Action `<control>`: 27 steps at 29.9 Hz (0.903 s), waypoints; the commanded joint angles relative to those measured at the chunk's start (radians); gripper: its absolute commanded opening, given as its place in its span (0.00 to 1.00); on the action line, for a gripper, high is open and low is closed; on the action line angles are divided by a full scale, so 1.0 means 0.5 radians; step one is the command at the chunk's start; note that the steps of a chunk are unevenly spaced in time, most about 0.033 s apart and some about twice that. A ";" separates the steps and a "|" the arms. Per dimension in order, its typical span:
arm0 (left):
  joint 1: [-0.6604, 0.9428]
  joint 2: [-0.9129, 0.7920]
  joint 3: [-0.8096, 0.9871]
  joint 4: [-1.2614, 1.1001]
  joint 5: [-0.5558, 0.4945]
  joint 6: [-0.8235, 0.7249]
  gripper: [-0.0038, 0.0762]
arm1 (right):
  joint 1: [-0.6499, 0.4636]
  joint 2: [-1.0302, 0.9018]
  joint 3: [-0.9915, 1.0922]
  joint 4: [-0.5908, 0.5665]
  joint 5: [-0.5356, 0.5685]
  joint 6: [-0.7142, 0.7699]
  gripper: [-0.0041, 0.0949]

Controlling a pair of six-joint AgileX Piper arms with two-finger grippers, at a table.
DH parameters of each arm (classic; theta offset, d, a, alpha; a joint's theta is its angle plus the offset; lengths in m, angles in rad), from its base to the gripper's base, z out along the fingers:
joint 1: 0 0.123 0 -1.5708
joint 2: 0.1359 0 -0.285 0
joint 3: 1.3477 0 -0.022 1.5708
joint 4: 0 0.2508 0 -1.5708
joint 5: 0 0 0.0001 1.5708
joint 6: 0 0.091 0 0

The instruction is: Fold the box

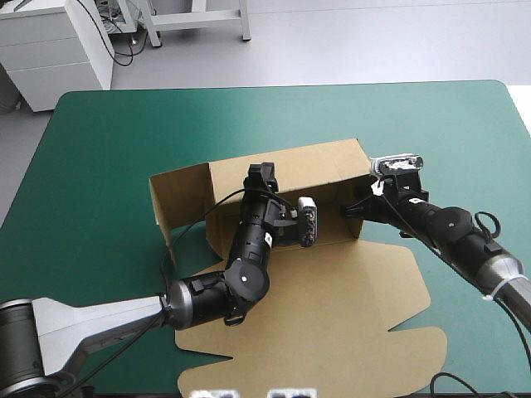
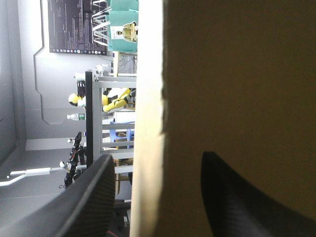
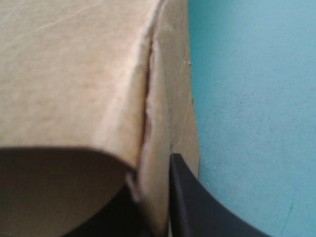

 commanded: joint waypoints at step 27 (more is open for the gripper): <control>-0.444 -0.297 -0.049 -0.202 0.088 -0.058 0.06 | 0.001 0.209 -0.371 -1.070 0.286 1.201 0.02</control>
